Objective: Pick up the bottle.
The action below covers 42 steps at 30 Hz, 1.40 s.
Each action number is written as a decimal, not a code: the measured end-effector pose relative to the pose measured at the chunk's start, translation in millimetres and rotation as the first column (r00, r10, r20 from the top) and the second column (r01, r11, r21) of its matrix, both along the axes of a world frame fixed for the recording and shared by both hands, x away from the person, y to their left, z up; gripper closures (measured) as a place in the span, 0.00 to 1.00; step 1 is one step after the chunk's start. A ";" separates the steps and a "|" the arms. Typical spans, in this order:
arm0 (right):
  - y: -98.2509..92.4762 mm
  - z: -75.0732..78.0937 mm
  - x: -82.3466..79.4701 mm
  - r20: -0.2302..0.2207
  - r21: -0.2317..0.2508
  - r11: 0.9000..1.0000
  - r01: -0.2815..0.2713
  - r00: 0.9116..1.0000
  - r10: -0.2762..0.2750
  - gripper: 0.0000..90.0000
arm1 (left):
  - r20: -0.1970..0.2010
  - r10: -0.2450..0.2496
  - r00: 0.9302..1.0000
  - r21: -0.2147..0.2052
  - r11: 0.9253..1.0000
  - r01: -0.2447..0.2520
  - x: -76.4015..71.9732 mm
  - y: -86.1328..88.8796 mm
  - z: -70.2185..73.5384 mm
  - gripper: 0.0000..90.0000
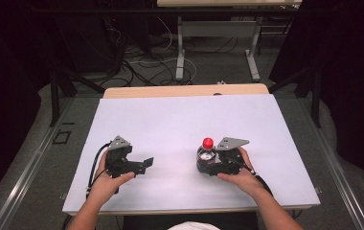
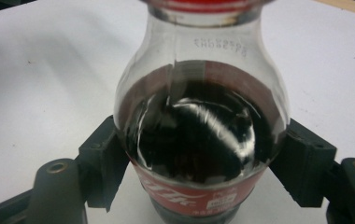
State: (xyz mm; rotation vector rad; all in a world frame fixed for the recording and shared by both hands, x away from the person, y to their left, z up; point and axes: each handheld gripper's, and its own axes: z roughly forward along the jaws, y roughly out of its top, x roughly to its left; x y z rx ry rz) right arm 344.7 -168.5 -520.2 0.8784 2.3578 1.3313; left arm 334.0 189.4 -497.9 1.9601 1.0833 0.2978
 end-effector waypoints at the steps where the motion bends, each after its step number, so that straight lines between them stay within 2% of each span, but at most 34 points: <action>1: 0.3 0.4 0.0 0.010 -0.005 1.000 -0.004 1.000 0.004 0.31 | 0.000 0.000 1.000 0.000 1.000 0.000 0.0 0.0 -0.1 0.01; 8: 1.8 2.4 -2.5 0.026 -0.033 0.999 -0.022 0.999 0.023 0.32 | 0.000 0.003 1.000 0.000 1.000 -0.003 0.2 0.1 -0.6 0.01; 12: 4.0 2.8 -4.3 0.054 -0.041 0.999 -0.024 0.998 0.026 0.32 | -0.006 0.001 1.000 0.001 1.000 -0.001 0.1 0.7 0.2 0.01; 13: 4.0 3.5 -5.0 0.046 -0.048 0.998 -0.033 0.998 0.035 0.32 | -0.002 0.000 1.000 0.000 1.000 0.000 0.2 0.6 0.3 0.01; 14: 5.0 2.7 -5.1 0.058 -0.023 0.999 -0.042 0.997 0.043 0.32 | -0.001 0.000 1.000 0.000 1.000 0.000 0.1 0.6 0.5 0.01; 19: 9.0 8.2 -8.9 0.050 -0.031 0.997 -0.068 0.996 0.070 0.32 | 0.001 -0.002 1.000 -0.008 1.000 0.002 -1.1 -1.2 1.1 0.01; 26: 15.5 15.5 -13.1 0.014 -0.016 0.998 -0.054 0.998 0.054 0.32 | 0.012 -0.022 1.000 -0.015 1.000 0.022 -1.0 -7.5 6.8 0.01; 31: 22.9 21.1 -13.5 0.020 -0.026 0.999 -0.036 0.999 0.037 0.32 | 0.020 -0.034 0.999 -0.020 0.999 0.034 0.6 -12.9 16.5 0.03; 32: 27.3 23.7 -11.5 0.028 -0.029 0.999 -0.034 0.999 0.034 0.32 | 0.025 -0.033 0.999 -0.033 0.999 0.034 0.7 -14.9 19.6 0.03; 33: 29.8 24.9 -10.3 0.032 -0.027 0.999 -0.033 0.999 0.034 0.32 | 0.041 -0.033 0.999 -0.045 0.998 0.035 0.9 -18.8 26.2 0.03; 34: 32.4 26.5 -9.3 0.026 -0.031 0.999 -0.029 0.999 0.030 0.32 | 0.041 -0.033 0.999 -0.045 0.998 0.035 0.9 -18.8 26.2 0.03; 35: 35.3 28.0 -8.3 0.029 -0.033 0.999 -0.024 0.999 0.024 0.32 | 0.059 -0.052 0.997 -0.037 0.998 0.054 2.3 -21.1 34.0 0.03; 38: 44.6 31.6 -7.1 0.050 -0.044 0.999 -0.012 0.999 0.014 0.32 | 0.077 -0.060 0.995 -0.053 0.997 0.064 3.9 -26.2 44.8 0.04; 42: 51.4 35.2 -6.6 0.032 -0.039 0.999 -0.010 0.999 0.011 0.32 | 0.102 -0.071 0.992 -0.063 0.995 0.077 5.2 -33.8 57.1 0.04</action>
